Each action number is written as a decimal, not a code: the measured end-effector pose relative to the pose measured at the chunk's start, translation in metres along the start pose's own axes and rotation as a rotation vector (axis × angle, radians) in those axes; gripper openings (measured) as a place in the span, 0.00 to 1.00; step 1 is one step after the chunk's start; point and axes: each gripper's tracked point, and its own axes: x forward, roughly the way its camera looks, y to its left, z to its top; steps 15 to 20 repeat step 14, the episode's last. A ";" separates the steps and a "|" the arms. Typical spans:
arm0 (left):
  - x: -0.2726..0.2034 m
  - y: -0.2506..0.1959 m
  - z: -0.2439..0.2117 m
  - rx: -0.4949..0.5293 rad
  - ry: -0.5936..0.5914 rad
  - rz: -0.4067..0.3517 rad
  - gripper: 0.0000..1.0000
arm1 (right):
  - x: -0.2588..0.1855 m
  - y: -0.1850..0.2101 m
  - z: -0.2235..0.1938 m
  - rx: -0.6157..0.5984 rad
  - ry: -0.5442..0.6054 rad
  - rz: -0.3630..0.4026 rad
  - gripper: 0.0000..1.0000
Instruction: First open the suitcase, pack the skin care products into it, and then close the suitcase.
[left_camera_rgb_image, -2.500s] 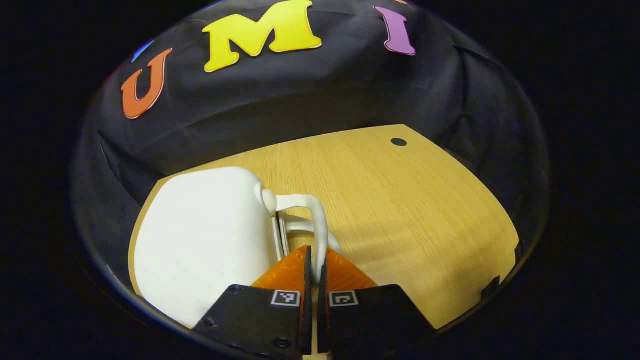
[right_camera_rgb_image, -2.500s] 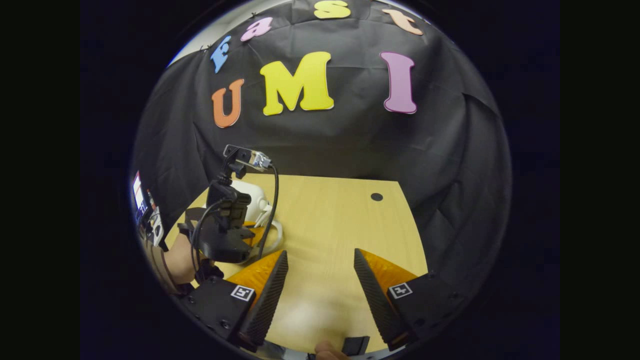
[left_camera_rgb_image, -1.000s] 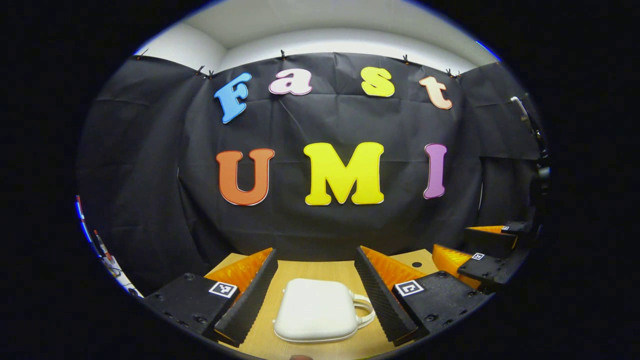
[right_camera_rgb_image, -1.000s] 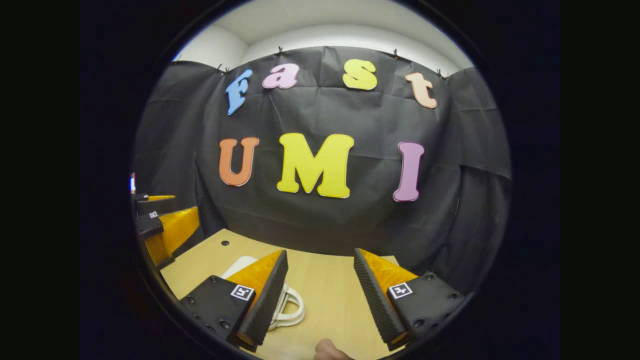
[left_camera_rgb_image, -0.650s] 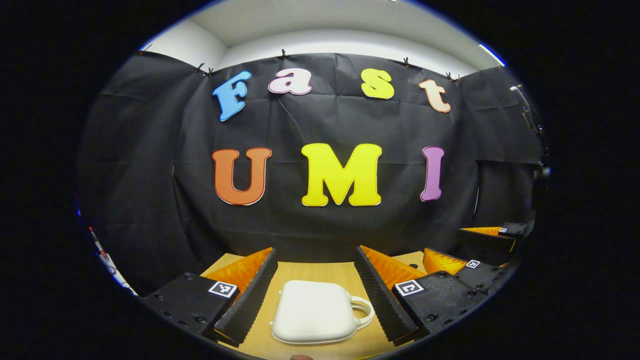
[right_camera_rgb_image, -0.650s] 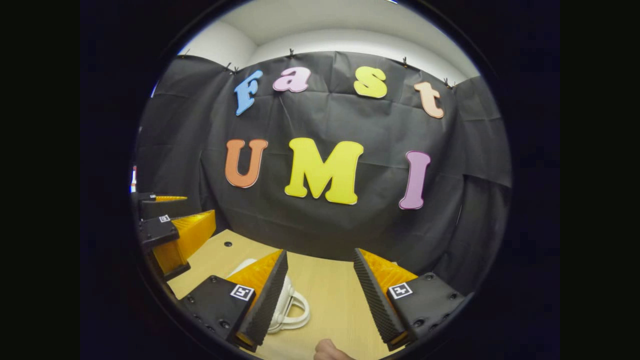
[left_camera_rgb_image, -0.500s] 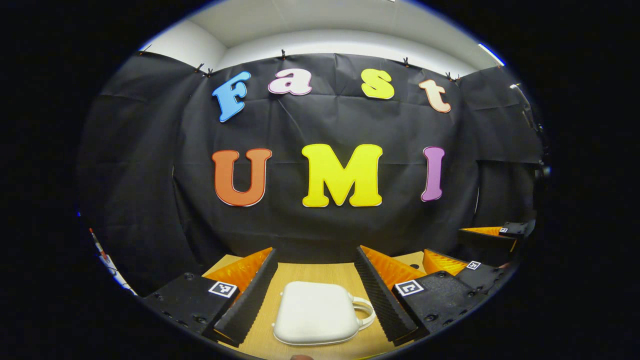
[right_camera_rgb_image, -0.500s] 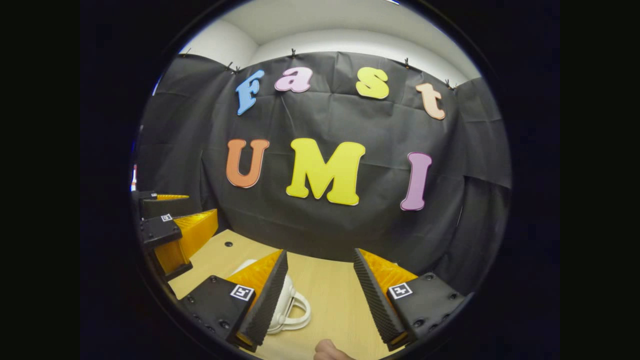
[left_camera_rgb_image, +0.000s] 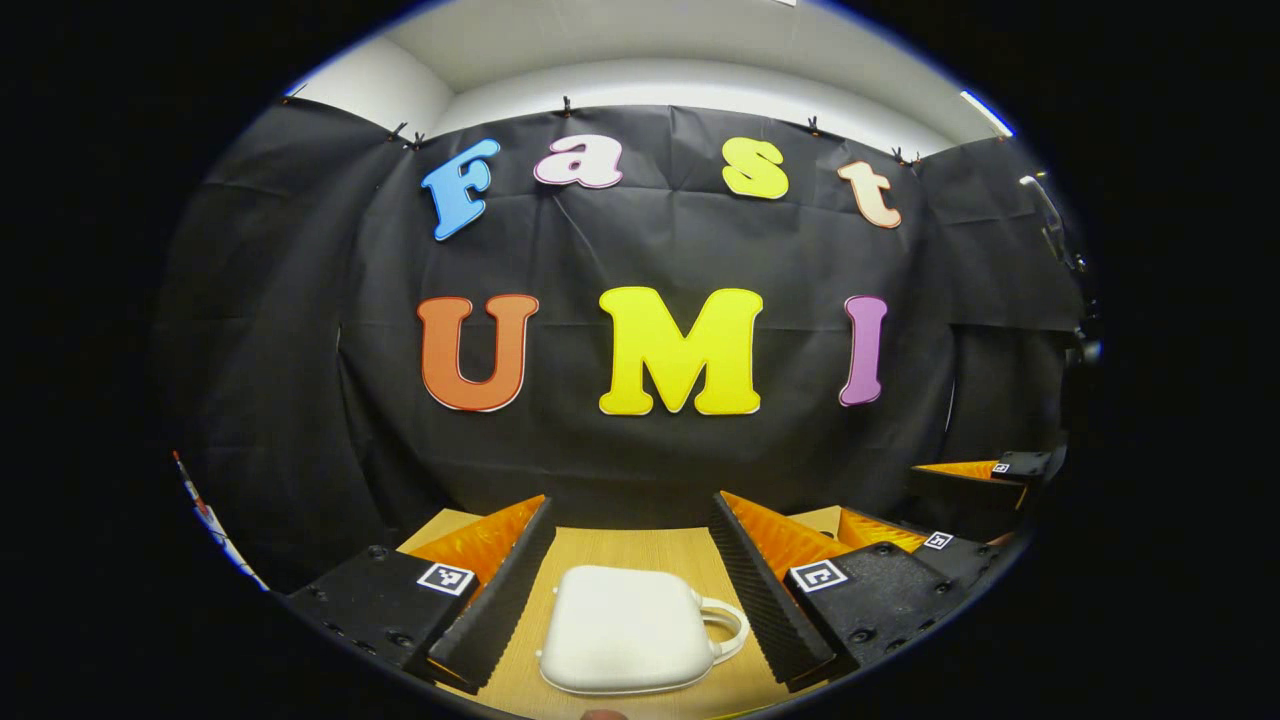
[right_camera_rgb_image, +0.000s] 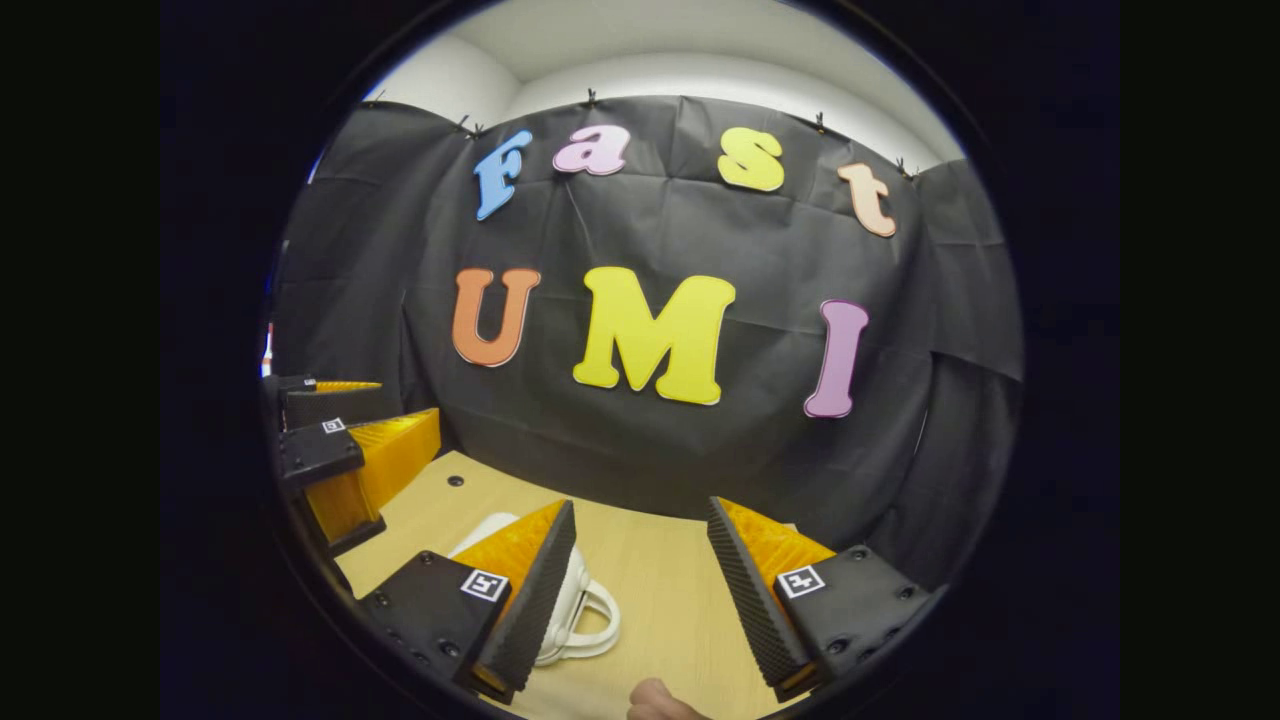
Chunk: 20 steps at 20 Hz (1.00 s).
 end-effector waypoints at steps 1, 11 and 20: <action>0.001 -0.001 0.000 -0.003 0.004 -0.005 0.98 | 0.000 0.000 -0.001 -0.003 0.005 0.000 0.79; 0.002 -0.003 0.000 0.000 0.029 -0.024 1.00 | 0.001 -0.004 -0.005 -0.006 0.026 -0.006 0.79; 0.002 -0.003 0.001 0.001 0.037 -0.030 0.99 | -0.001 -0.003 -0.006 -0.006 0.029 -0.009 0.79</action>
